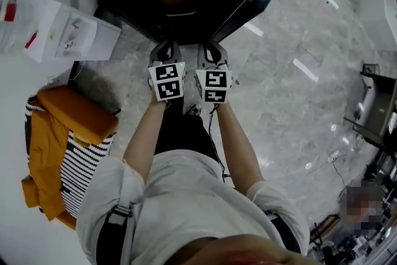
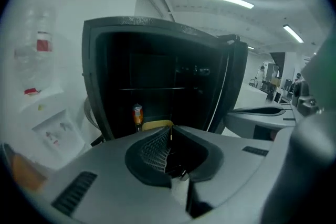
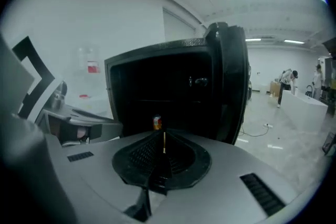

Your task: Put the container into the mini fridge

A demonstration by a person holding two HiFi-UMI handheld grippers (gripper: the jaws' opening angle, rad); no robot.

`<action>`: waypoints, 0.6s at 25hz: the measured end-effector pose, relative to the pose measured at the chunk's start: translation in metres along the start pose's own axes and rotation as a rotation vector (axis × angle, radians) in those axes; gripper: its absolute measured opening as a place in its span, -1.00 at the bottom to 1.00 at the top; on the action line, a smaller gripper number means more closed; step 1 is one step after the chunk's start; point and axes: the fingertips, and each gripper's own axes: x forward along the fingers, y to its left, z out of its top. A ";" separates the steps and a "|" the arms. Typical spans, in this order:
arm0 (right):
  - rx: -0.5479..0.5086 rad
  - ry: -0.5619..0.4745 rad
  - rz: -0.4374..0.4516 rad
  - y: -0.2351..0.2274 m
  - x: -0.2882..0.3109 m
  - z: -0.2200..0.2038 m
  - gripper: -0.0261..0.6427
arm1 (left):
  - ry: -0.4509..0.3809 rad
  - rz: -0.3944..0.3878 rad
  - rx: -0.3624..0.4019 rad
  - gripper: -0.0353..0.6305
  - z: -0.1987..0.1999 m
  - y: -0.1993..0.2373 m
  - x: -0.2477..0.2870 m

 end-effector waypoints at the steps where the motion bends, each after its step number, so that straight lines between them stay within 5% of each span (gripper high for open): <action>1: 0.005 -0.014 -0.003 0.001 -0.007 0.004 -0.79 | -0.006 0.002 -0.001 -0.83 0.002 -0.002 -0.008; 15: 0.001 -0.266 -0.016 0.025 -0.116 0.079 -0.81 | -0.184 0.013 0.042 -0.85 0.049 -0.020 -0.119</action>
